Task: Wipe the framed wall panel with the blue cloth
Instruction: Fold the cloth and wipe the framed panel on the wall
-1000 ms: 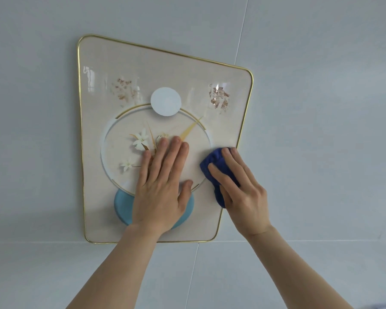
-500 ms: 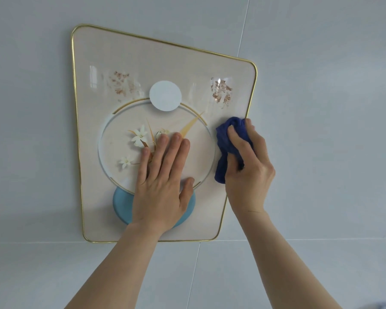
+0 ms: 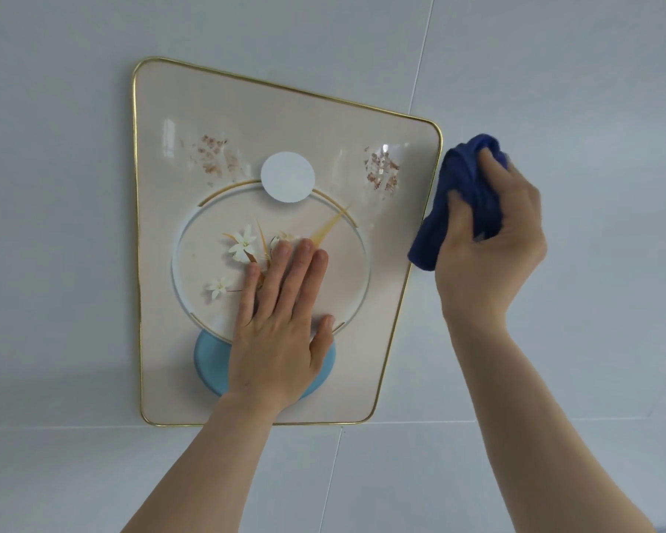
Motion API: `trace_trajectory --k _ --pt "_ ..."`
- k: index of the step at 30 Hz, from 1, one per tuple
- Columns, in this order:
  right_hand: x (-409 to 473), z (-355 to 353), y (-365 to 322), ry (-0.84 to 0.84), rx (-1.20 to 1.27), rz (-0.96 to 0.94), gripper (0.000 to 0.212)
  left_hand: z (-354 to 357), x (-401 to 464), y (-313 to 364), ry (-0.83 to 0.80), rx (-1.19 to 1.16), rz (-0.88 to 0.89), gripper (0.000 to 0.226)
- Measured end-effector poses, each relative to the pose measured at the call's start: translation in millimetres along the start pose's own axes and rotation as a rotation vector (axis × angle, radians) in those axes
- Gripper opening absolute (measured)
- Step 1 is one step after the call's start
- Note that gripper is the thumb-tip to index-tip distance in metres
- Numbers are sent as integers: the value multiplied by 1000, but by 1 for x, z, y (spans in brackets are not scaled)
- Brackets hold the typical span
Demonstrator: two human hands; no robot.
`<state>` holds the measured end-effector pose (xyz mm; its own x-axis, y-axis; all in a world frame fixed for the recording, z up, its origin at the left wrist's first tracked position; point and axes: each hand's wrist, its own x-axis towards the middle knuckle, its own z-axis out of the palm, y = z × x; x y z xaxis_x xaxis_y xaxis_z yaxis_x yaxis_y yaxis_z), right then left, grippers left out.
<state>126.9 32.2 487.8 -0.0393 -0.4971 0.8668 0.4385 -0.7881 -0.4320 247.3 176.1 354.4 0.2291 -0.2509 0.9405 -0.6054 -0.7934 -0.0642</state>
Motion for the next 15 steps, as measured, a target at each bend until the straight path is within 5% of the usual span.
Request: trace_trajectory --k 5,15 --pt "-7 33 -4 -180 -147 -170 48 0 0 -1 -3 -13 -5 79" --pt "-16 69 -8 -54 -162 -203 46 1 1 1 10 -22 -14 79"
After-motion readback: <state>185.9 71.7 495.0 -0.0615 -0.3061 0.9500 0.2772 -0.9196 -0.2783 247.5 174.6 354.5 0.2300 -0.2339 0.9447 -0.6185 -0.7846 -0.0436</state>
